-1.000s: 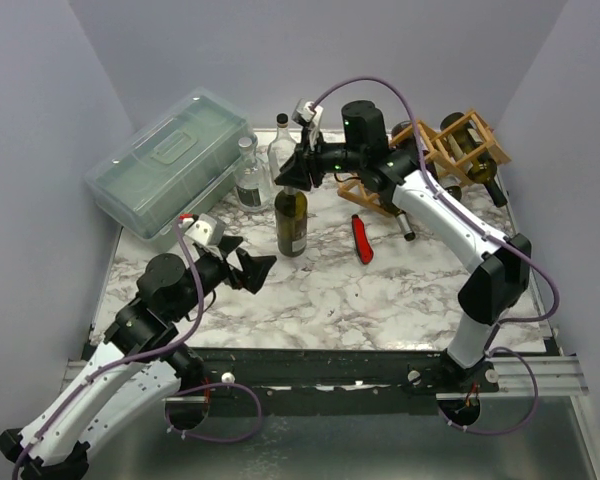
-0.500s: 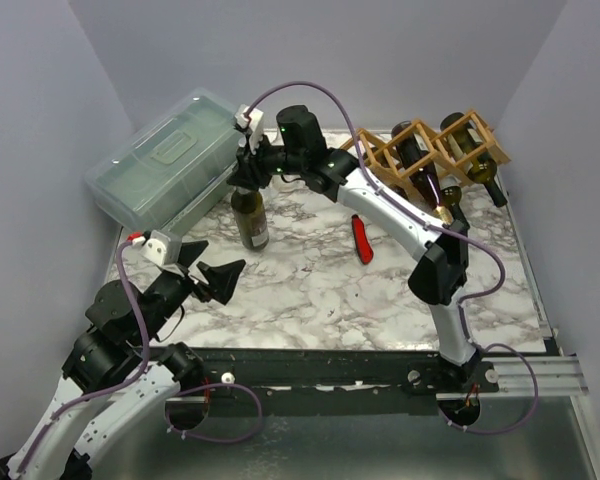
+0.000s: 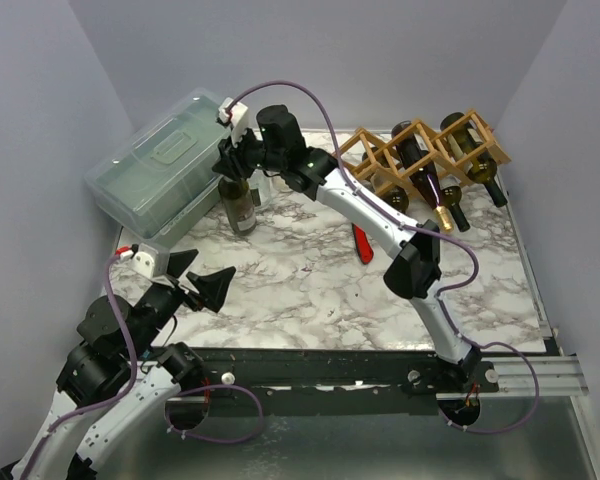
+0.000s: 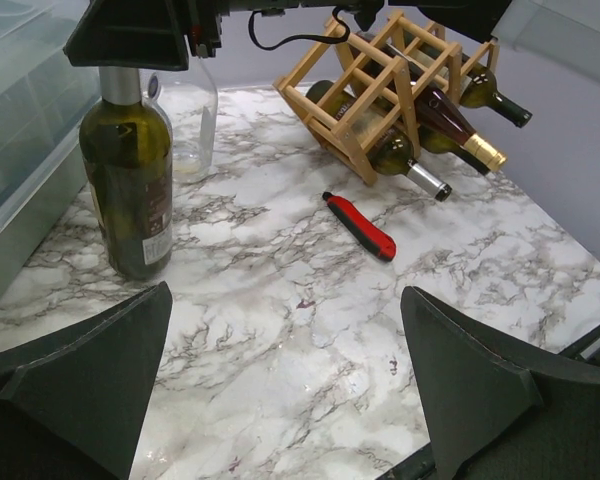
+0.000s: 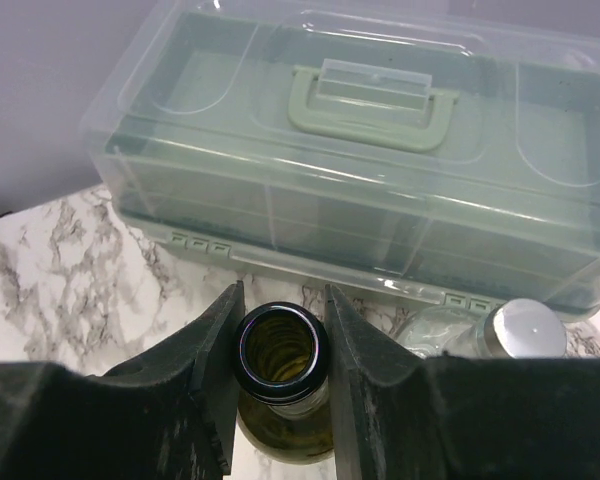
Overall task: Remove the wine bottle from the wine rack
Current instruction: Place the wine bottle at the center of the board.
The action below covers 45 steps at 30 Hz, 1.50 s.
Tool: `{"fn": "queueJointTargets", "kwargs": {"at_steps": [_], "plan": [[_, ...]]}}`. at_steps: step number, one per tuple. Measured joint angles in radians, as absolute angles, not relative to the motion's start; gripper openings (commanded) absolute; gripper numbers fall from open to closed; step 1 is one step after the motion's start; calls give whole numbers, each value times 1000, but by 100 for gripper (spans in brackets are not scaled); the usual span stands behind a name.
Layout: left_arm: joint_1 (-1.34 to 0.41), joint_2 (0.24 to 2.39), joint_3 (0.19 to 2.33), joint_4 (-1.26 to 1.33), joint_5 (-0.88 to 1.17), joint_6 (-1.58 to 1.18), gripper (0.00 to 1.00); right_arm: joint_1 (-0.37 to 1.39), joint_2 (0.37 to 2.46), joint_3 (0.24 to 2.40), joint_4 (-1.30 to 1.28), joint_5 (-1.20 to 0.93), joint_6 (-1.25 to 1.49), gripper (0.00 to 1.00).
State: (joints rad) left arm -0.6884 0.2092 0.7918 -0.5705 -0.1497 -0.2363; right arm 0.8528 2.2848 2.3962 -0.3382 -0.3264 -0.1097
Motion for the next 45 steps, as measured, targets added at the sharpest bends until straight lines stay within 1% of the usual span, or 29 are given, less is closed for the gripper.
{"fn": "queueJointTargets", "kwargs": {"at_steps": [8,15,19,26,30,34,37,40,45], "plan": [[-688,167,770,-577,-163,-255,99,856,2360,2468,-306,-279,-93,0],[-688,155,766,-579,-169,-266,99,862,2380,2473,-284,-256,-86,0],[-688,155,761,-580,-170,-269,99,865,2381,2473,-278,-250,-79,3],[-688,155,760,-583,-170,-274,99,865,2389,2473,-259,-250,-65,18],[-688,154,755,-586,-170,-278,99,867,2396,2473,-239,-250,-61,26],[-688,153,753,-586,-170,-282,99,871,2397,2473,-236,-249,-61,39],[-688,150,751,-586,-170,-285,99,874,2397,2473,-228,-249,-58,51],[-688,148,748,-587,-170,-288,99,875,2397,2473,-194,-249,-57,60],[-688,147,744,-587,-170,-290,99,876,2397,2473,-169,-249,-53,70]]}}
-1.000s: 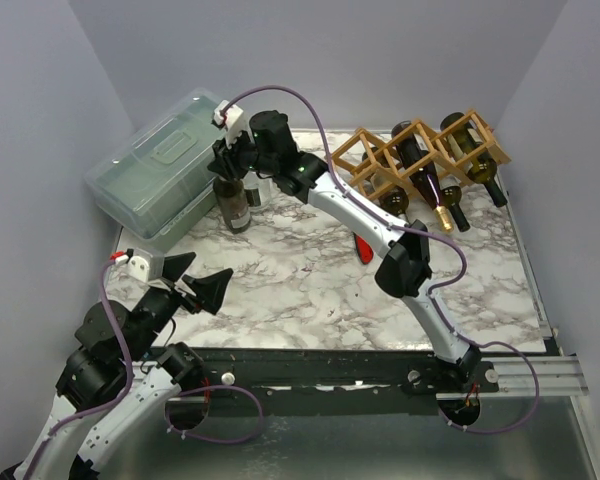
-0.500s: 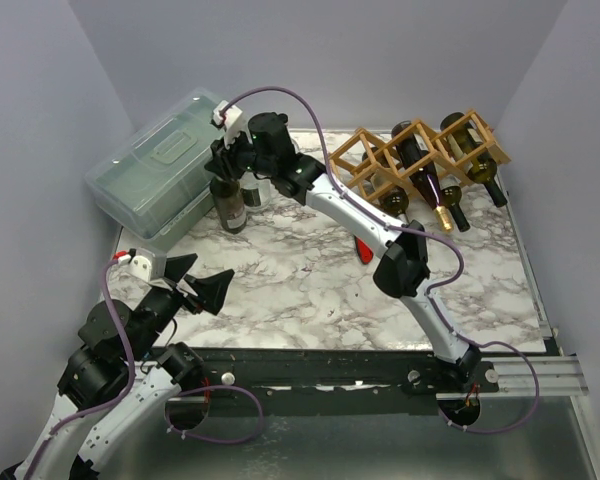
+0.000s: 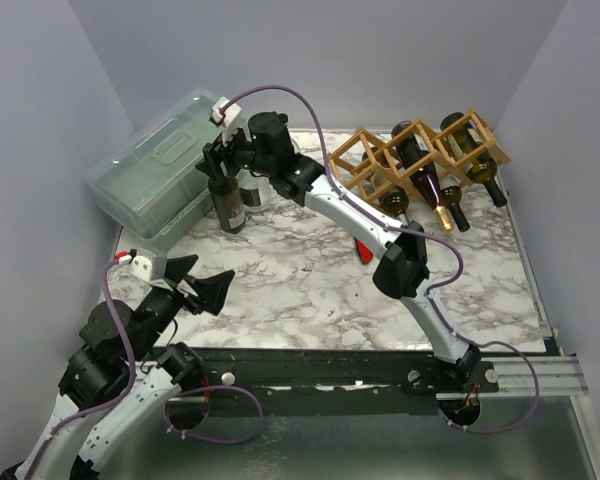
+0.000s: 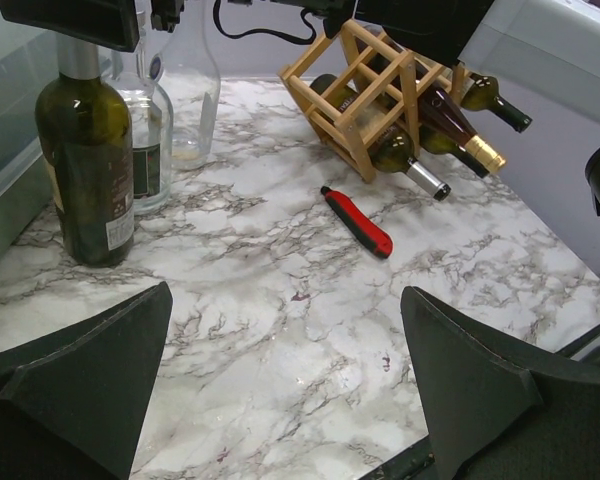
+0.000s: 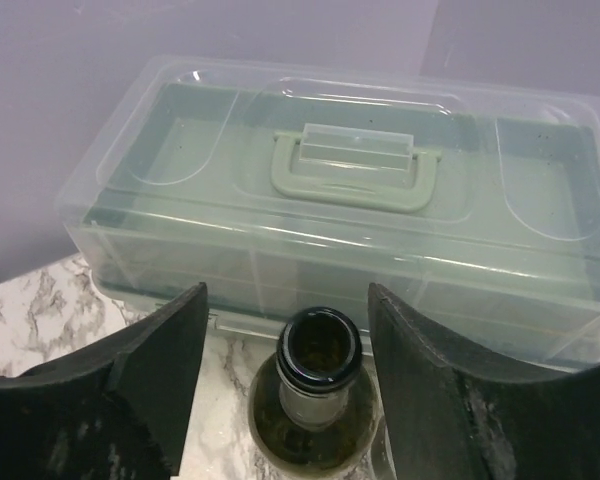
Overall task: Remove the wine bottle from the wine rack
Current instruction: Place the wine bottle at the center of the board, then pick up the wine bottle from the wine rack.
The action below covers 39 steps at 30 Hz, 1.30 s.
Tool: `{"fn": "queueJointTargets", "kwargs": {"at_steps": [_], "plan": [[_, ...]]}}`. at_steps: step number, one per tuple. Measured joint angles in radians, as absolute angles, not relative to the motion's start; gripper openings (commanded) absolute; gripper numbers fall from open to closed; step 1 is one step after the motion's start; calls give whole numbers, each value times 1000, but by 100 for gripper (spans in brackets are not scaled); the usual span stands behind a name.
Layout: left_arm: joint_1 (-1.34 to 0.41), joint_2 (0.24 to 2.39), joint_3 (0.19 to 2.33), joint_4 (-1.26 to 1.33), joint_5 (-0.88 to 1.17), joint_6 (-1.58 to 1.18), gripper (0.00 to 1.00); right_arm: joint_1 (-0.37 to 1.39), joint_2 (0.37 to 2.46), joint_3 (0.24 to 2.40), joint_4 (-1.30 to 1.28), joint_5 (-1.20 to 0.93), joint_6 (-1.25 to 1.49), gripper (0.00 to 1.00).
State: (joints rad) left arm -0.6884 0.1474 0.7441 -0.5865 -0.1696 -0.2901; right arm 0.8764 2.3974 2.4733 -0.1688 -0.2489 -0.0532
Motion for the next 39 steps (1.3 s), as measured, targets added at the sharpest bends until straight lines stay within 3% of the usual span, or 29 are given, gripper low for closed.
{"fn": "queueJointTargets", "kwargs": {"at_steps": [4,15,28,39], "plan": [[-688,146,744,-587,-169,-291,99,876,2397,2481,-167,-250,-52,81],[-688,143,744,-586,-169,-292,99,876,2368,2535,-202,-291,-42,94],[-688,146,716,-531,-119,-315,99,875,2159,2521,-393,-439,-144,97],[-688,252,716,-465,-83,-282,99,821,1883,2307,-541,-470,-232,99]]}}
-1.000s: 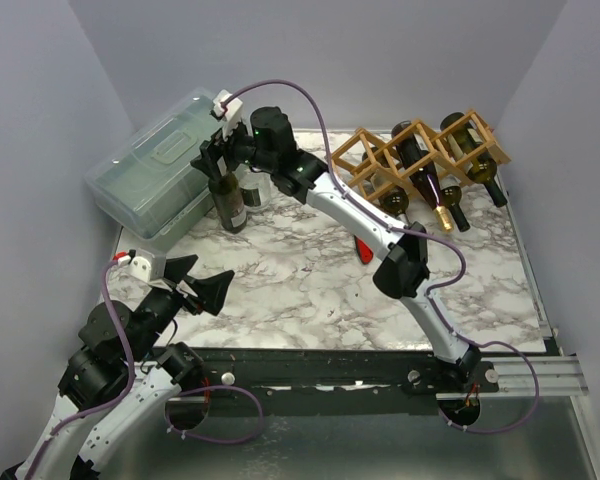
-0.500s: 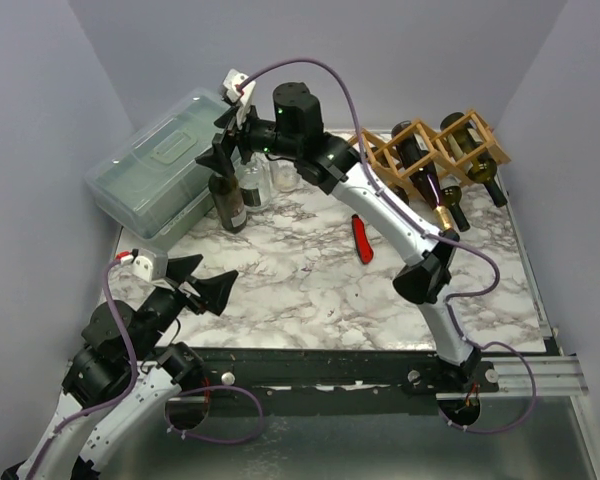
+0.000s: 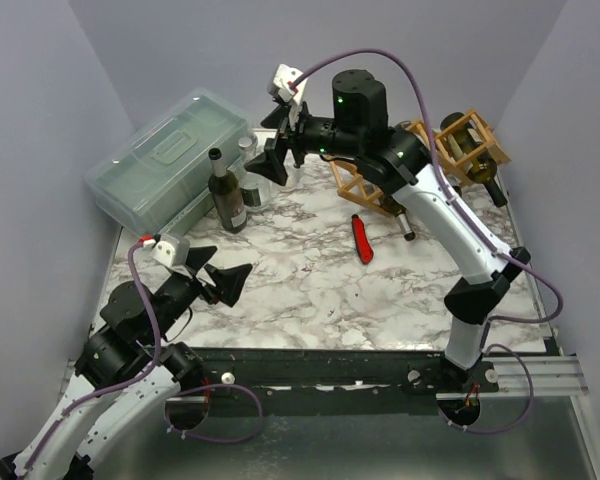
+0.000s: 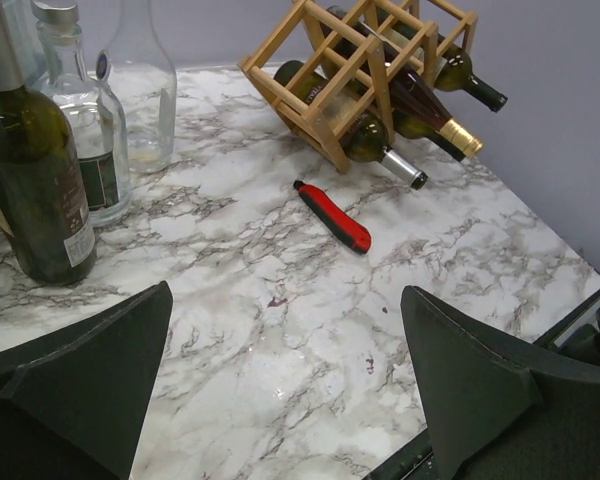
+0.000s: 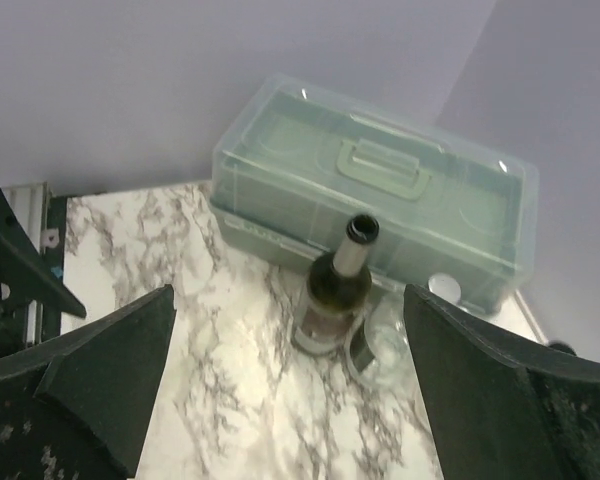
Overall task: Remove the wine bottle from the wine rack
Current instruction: Pick up the wine bottle from the wine rack.
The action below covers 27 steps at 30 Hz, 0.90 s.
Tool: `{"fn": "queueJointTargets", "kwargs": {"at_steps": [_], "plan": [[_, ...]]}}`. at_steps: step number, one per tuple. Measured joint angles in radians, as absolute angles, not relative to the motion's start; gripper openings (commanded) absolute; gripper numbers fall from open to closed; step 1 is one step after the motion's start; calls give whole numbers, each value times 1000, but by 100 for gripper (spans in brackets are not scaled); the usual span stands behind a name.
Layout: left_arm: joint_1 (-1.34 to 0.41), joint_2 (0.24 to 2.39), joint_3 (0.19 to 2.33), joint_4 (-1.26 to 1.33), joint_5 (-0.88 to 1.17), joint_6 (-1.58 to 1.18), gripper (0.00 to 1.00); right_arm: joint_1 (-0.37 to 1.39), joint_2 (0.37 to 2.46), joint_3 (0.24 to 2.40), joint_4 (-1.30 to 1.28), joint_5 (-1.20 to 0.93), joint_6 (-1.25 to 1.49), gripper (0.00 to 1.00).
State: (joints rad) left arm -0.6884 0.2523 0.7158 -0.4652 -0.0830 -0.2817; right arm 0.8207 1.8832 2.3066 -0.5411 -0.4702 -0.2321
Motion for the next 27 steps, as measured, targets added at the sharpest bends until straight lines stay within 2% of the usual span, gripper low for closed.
{"fn": "queueJointTargets", "kwargs": {"at_steps": [10,27], "plan": [[-688,363,743,-408,-43,-220,99,689,1699,2077,-643,-480,-264,100],[-609,661,860,-295,133,-102,99,68,1357,1589,-558,-643,-155,100]]}}
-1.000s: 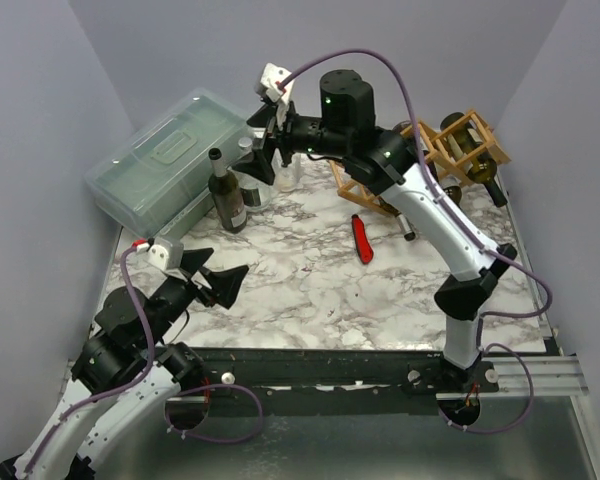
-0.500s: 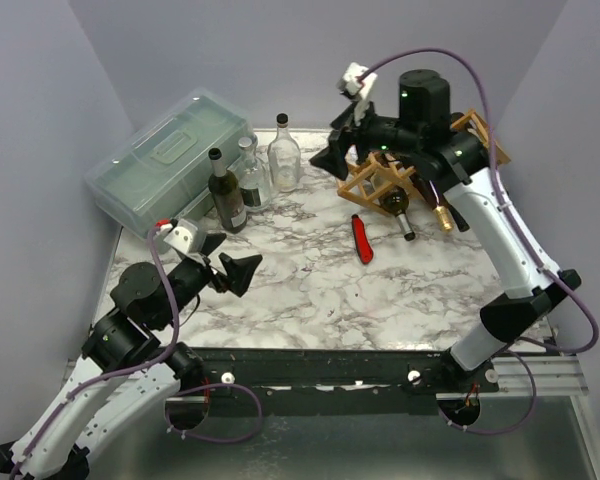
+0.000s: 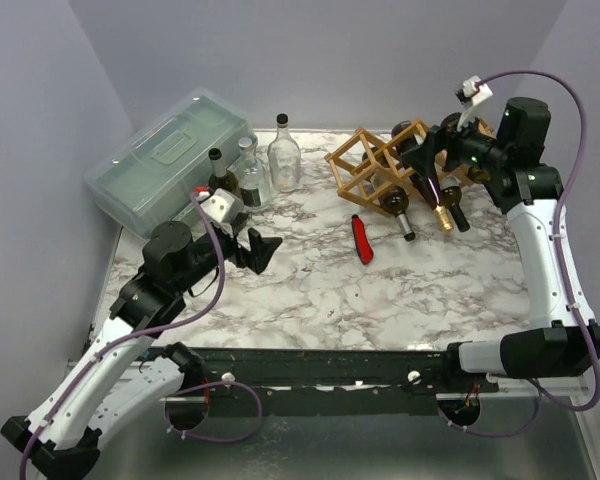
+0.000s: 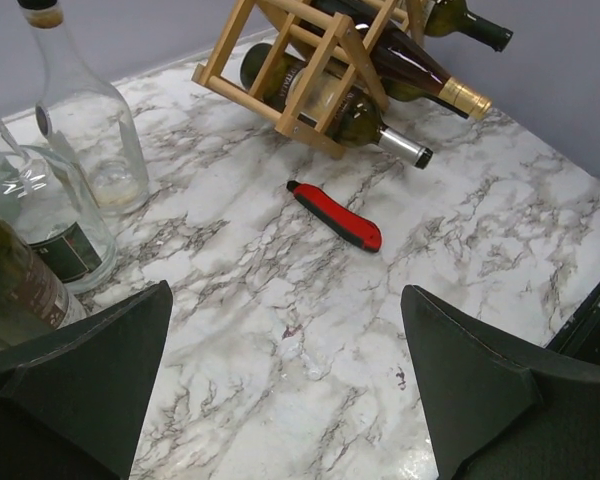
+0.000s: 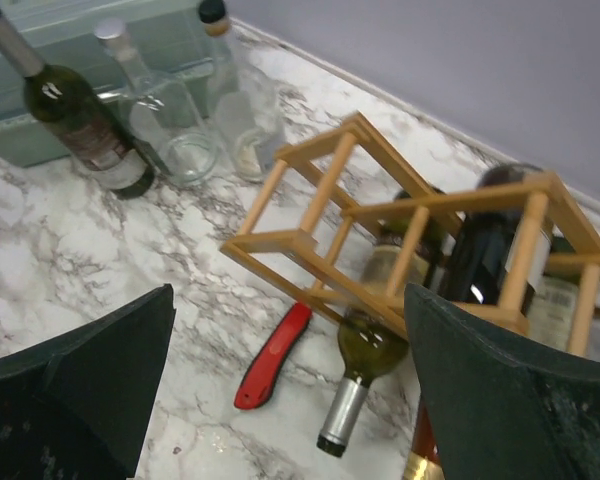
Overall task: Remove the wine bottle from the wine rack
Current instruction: Pick up the wine bottle from the wine rack.
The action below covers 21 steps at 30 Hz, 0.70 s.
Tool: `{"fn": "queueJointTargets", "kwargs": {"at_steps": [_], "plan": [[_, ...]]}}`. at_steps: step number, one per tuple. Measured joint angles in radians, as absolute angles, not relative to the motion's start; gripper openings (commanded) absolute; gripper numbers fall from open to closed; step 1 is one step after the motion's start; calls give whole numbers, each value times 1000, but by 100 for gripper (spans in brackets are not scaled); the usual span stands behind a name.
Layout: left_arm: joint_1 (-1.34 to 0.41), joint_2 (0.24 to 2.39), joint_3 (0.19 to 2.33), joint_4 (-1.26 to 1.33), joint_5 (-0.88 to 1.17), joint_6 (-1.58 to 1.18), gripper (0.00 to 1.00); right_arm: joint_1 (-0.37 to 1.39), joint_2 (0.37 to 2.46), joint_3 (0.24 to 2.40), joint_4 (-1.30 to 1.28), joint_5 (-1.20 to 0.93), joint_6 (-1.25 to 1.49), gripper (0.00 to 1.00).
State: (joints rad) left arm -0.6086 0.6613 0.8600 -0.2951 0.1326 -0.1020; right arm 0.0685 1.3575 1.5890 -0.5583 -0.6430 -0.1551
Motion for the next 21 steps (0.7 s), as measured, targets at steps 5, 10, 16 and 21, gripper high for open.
{"fn": "queueJointTargets", "kwargs": {"at_steps": [5,10,16,21], "plan": [[-559,728,843,-245,205,-103,99,-105,1335,1488,-514,-673,-107,100],[-540,724,788,-217,237,-98,99,-233,1335,1471,-516,-672,-102,100],[-538,699,744,-208,248,-84,99,-323,1382,1474,-517,-655,-126,100],[-538,671,744,-201,248,-72,99,-359,1446,1468,-518,-612,-161,99]]}}
